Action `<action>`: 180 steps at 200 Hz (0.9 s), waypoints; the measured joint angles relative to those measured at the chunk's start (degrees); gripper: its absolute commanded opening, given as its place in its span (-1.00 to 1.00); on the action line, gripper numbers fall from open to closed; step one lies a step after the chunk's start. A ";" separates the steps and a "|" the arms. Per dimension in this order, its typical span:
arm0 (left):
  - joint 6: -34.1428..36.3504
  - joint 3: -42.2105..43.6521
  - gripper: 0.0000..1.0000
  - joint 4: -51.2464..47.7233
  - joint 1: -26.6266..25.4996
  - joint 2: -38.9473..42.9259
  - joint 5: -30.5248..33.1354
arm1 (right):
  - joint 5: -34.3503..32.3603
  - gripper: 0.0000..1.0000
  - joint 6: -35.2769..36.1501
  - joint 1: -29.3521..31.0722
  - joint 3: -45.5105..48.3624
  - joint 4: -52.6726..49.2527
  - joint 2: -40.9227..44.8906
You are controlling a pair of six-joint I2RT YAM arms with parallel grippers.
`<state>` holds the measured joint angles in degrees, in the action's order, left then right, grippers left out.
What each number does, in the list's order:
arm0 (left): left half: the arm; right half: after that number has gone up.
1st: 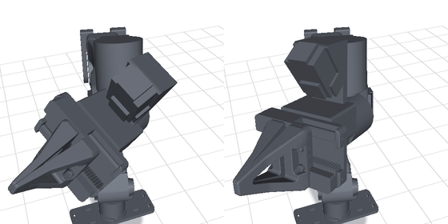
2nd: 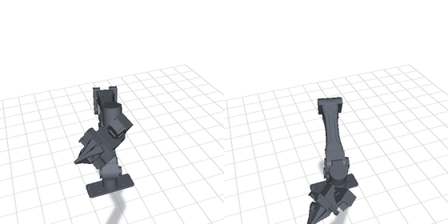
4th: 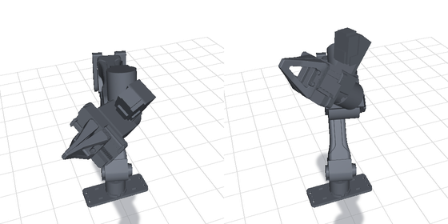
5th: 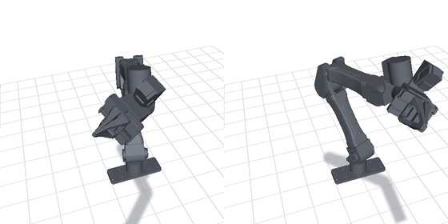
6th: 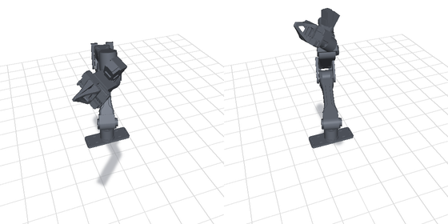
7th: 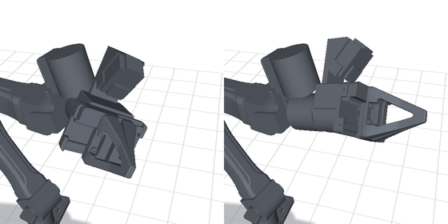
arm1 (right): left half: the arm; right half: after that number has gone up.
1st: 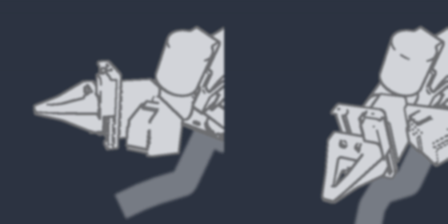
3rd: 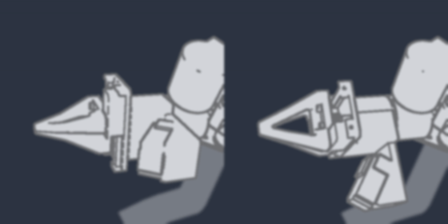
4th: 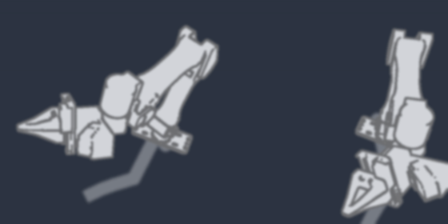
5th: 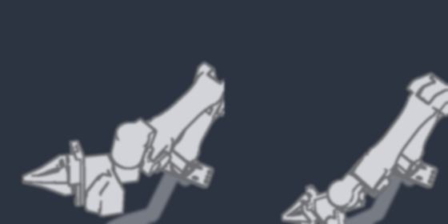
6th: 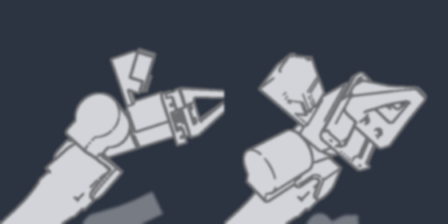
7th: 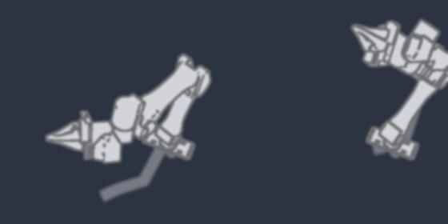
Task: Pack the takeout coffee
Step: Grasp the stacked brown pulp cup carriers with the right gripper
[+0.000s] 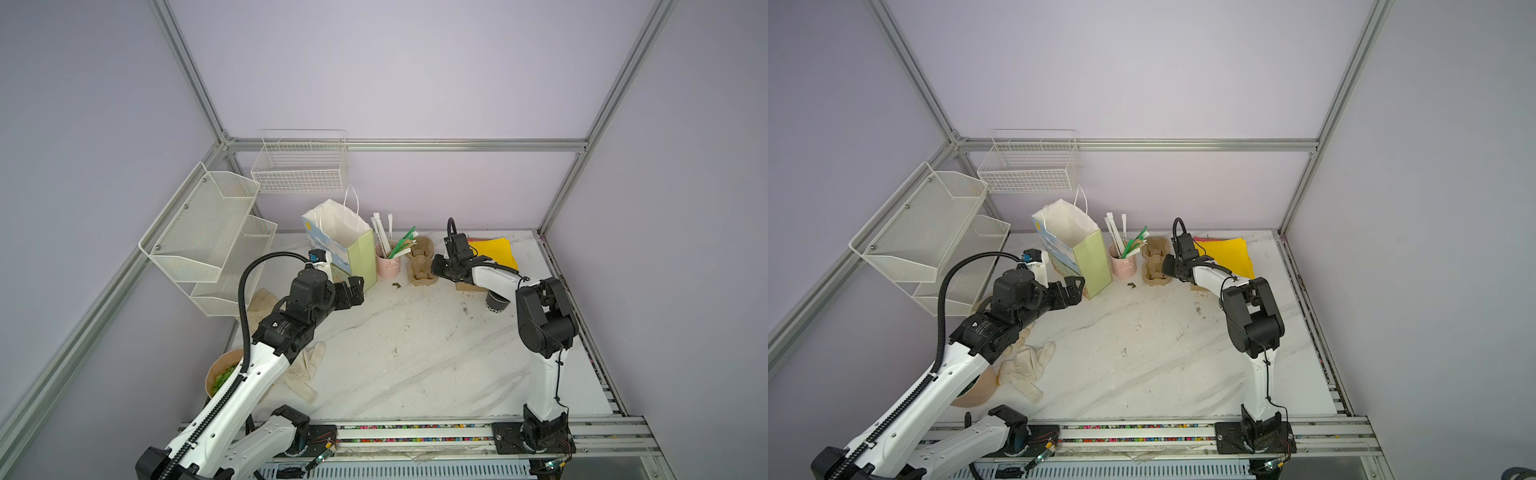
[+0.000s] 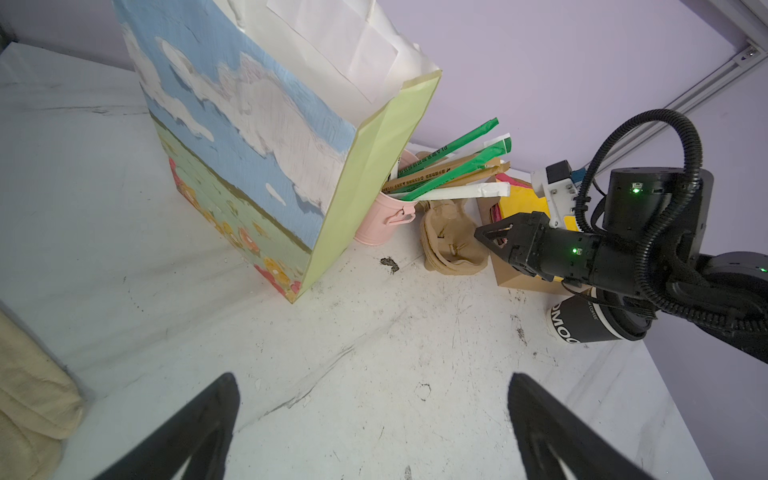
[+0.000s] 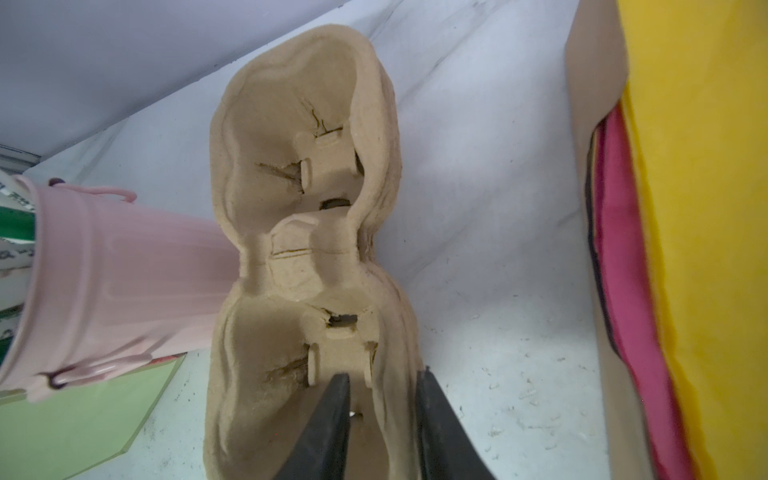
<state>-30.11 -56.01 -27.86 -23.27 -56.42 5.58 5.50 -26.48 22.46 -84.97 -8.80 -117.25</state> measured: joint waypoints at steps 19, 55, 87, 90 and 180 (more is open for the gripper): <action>0.00 0.00 1.00 0.02 0.00 0.00 -0.04 | -0.09 -0.43 0.00 0.00 0.00 -0.07 -0.20; 0.00 0.00 0.99 0.02 0.00 0.00 -0.04 | -0.07 -0.57 0.07 0.02 0.00 -0.04 -0.20; 0.00 0.00 1.00 0.02 0.00 -0.02 -0.04 | -0.09 -0.66 0.04 0.02 0.00 -0.04 -0.20; 0.00 0.00 0.99 0.02 0.02 -0.02 -0.04 | -0.09 -0.66 0.02 0.02 0.00 -0.04 -0.20; 0.46 0.00 1.00 0.02 0.02 -0.15 -0.07 | 0.55 -0.84 0.04 0.02 0.00 0.04 -0.20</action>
<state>-29.65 -56.01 -27.83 -23.24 -56.58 5.52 6.04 -26.44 22.48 -84.97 -8.75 -117.45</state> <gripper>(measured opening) 0.997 0.092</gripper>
